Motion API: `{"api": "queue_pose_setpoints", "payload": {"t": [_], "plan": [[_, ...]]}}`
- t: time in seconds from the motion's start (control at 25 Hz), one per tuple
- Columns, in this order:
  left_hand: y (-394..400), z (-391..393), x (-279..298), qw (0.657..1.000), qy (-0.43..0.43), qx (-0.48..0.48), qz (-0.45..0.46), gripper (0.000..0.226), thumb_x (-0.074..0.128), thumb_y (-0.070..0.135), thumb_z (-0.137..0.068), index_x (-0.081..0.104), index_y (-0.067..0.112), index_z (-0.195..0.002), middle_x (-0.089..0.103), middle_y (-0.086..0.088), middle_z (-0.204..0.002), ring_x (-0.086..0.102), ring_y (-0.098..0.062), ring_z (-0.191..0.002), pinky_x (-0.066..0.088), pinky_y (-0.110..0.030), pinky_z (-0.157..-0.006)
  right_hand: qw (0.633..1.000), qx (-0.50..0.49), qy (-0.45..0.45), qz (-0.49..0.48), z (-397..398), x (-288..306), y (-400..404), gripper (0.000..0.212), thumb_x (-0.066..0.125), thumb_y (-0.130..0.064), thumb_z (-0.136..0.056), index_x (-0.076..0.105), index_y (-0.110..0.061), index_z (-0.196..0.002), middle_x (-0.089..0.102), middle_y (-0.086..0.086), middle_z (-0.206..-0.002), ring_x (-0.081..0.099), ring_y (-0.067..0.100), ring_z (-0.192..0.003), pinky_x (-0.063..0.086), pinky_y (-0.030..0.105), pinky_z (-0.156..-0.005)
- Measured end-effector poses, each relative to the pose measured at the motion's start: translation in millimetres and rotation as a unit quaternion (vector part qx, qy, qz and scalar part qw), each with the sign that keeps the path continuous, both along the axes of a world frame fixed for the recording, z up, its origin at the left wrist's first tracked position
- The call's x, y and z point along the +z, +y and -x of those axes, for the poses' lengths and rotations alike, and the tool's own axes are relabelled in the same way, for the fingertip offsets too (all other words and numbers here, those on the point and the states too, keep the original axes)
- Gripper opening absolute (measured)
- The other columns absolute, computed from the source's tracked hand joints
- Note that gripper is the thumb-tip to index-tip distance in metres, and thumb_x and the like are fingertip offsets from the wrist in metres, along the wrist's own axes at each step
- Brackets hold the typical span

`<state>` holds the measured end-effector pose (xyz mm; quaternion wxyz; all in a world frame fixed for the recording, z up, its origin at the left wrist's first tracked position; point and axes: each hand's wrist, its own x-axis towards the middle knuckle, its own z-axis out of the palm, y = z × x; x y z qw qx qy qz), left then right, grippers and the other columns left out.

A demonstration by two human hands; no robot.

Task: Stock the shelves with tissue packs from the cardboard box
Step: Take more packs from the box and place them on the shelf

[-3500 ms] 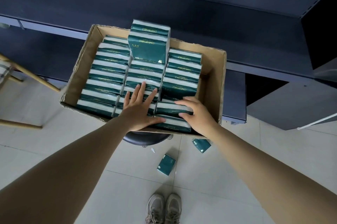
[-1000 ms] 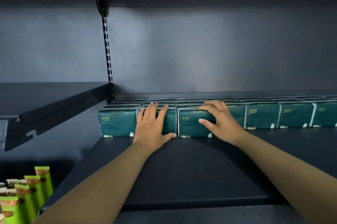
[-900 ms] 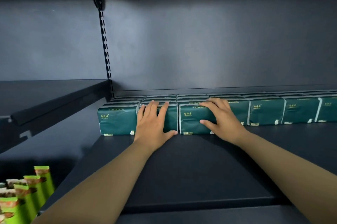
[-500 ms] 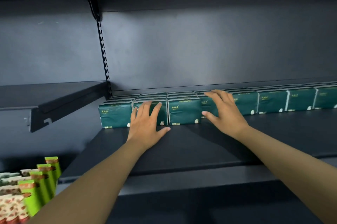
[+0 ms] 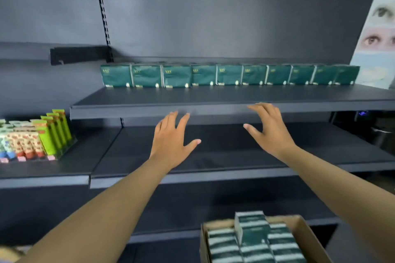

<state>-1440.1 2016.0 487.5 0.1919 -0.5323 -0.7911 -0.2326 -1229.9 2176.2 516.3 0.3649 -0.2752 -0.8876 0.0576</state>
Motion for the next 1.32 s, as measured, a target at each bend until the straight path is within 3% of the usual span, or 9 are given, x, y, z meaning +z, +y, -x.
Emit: {"api": "queue_pose_setpoints", "payload": {"t": [0.24, 0.56, 0.64, 0.76, 0.84, 1.0, 1.2, 1.32], "plan": [[-4.2, -110.8, -93.9, 0.990, -0.081, -0.033, 0.109, 0.078, 0.047, 0.059, -0.089, 0.014, 0.024, -0.151, 0.009, -0.008, -0.157, 0.005, -0.023, -0.145, 0.008, -0.037, -0.116, 0.996, -0.012, -0.044, 0.082, -102.9, -98.4, -4.9, 0.047, 0.061, -0.026, -0.090, 0.046, -0.018, -0.133, 0.040, 0.001, -0.134, 0.029, 0.019, -0.128, 0.030, 0.030, -0.103], [35.0, -236.6, -277.9, 0.933, -0.183, -0.021, 0.310, 0.079, 0.044, 0.064, -0.089, 0.010, 0.030, -0.151, 0.009, -0.005, -0.158, 0.008, -0.025, -0.145, 0.016, -0.040, -0.115, 0.958, 0.048, -0.221, 0.176, -218.0, -261.5, 51.0, 0.044, 0.055, -0.031, -0.092, 0.044, -0.017, -0.133, 0.035, 0.004, -0.139, 0.021, 0.019, -0.132, 0.024, 0.029, -0.109], [50.7, -266.0, -321.9, 0.916, -0.210, 0.004, 0.341, 0.079, 0.043, 0.064, -0.089, 0.010, 0.030, -0.152, 0.009, -0.005, -0.158, 0.010, -0.025, -0.145, 0.018, -0.040, -0.115, 0.949, 0.071, -0.243, 0.188, -239.2, -299.9, 72.4, 0.045, 0.057, -0.031, -0.091, 0.045, -0.017, -0.133, 0.039, 0.004, -0.138, 0.024, 0.019, -0.131, 0.021, 0.025, -0.109], [63.8, -300.6, -378.0, 0.898, -0.259, 0.053, 0.352, 0.076, 0.044, 0.062, -0.089, 0.013, 0.031, -0.151, 0.006, -0.006, -0.159, 0.009, -0.025, -0.145, 0.017, -0.040, -0.114, 0.934, 0.094, -0.256, 0.230, -261.5, -355.6, 94.1, 0.045, 0.059, -0.030, -0.090, 0.046, -0.018, -0.132, 0.044, 0.002, -0.135, 0.031, 0.013, -0.125, 0.018, 0.012, -0.096], [70.6, -313.0, -408.1, 0.886, -0.262, 0.066, 0.376, 0.077, 0.039, 0.065, -0.089, 0.006, 0.032, -0.151, -0.005, -0.008, -0.159, -0.001, -0.025, -0.146, 0.010, -0.041, -0.115, 0.926, 0.109, -0.253, 0.258, -269.1, -391.8, 104.9, 0.045, 0.060, -0.028, -0.090, 0.047, -0.018, -0.131, 0.046, 0.002, -0.134, 0.035, 0.015, -0.126, 0.020, 0.014, -0.098], [93.9, -294.7, -435.3, 0.886, -0.205, 0.096, 0.405, 0.083, 0.015, 0.075, -0.083, -0.014, 0.033, -0.148, -0.025, -0.010, -0.154, -0.020, -0.026, -0.143, -0.005, -0.044, -0.115, 0.921, 0.106, -0.230, 0.297, -258.3, -439.2, 121.5, 0.046, 0.064, -0.026, -0.087, 0.050, -0.021, -0.130, 0.050, 0.001, -0.132, 0.040, 0.020, -0.126, 0.030, 0.032, -0.108], [103.1, -282.5, -458.9, 0.882, -0.143, 0.097, 0.439, 0.086, -0.008, 0.074, -0.072, -0.026, 0.029, -0.143, -0.029, -0.012, -0.152, -0.024, -0.026, -0.141, -0.008, -0.048, -0.116, 0.927, 0.114, -0.230, 0.273, -239.0, -478.5, 130.6, 0.046, 0.067, -0.026, -0.085, 0.055, -0.021, -0.128, 0.052, 0.002, -0.127, 0.038, 0.020, -0.123, 0.015, 0.012, -0.096], [101.8, -283.9, -464.8, 0.892, -0.136, 0.098, 0.421, 0.083, -0.014, 0.074, -0.069, -0.031, 0.029, -0.137, -0.034, -0.009, -0.146, -0.022, -0.027, -0.142, -0.008, -0.048, -0.115, 0.941, 0.111, -0.205, 0.247, -234.2, -491.0, 137.7, 0.048, 0.073, -0.023, -0.080, 0.059, -0.020, -0.125, 0.053, 0.006, -0.120, 0.040, 0.024, -0.115, 0.023, 0.018, -0.097]]}}
